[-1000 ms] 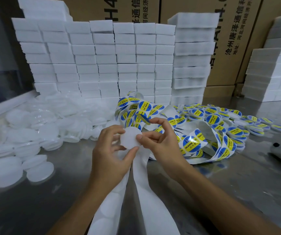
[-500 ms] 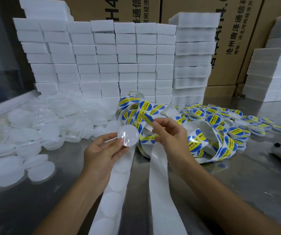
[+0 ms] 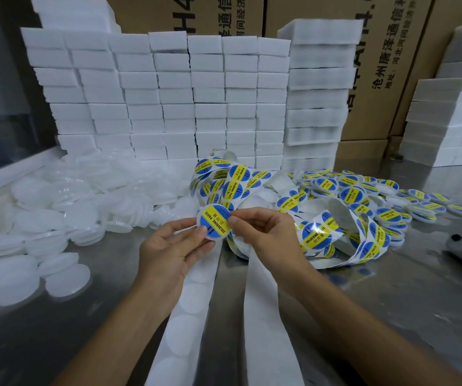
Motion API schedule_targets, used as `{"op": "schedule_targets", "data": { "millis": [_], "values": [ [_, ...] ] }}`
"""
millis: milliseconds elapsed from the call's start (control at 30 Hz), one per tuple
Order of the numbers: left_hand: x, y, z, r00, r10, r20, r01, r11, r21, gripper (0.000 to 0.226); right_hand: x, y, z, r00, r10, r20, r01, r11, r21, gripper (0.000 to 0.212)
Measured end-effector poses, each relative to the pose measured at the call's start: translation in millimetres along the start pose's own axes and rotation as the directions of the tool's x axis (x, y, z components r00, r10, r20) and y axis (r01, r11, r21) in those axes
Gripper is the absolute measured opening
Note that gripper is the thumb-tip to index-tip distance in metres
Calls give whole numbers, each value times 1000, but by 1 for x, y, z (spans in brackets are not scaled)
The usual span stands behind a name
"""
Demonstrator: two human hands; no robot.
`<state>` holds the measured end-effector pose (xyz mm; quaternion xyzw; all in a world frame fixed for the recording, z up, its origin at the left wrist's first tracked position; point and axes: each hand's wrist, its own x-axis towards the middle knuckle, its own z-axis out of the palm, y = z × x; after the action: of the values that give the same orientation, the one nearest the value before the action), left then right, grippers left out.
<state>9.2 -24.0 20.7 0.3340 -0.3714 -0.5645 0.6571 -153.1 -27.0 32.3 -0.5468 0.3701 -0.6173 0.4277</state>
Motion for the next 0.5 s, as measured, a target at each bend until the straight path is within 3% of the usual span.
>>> {"op": "schedule_targets", "data": {
  "millis": [233,500],
  "values": [
    [0,0,0,1000,8,-11,-8,1000,7,38,0,1,0,1000,-10,-5,10,1000,-28,17],
    [-3,2,-1,997,74,10,-75,995,72,37,2,5,-2,992,-119,-34,110,976,-188,19]
  ]
}}
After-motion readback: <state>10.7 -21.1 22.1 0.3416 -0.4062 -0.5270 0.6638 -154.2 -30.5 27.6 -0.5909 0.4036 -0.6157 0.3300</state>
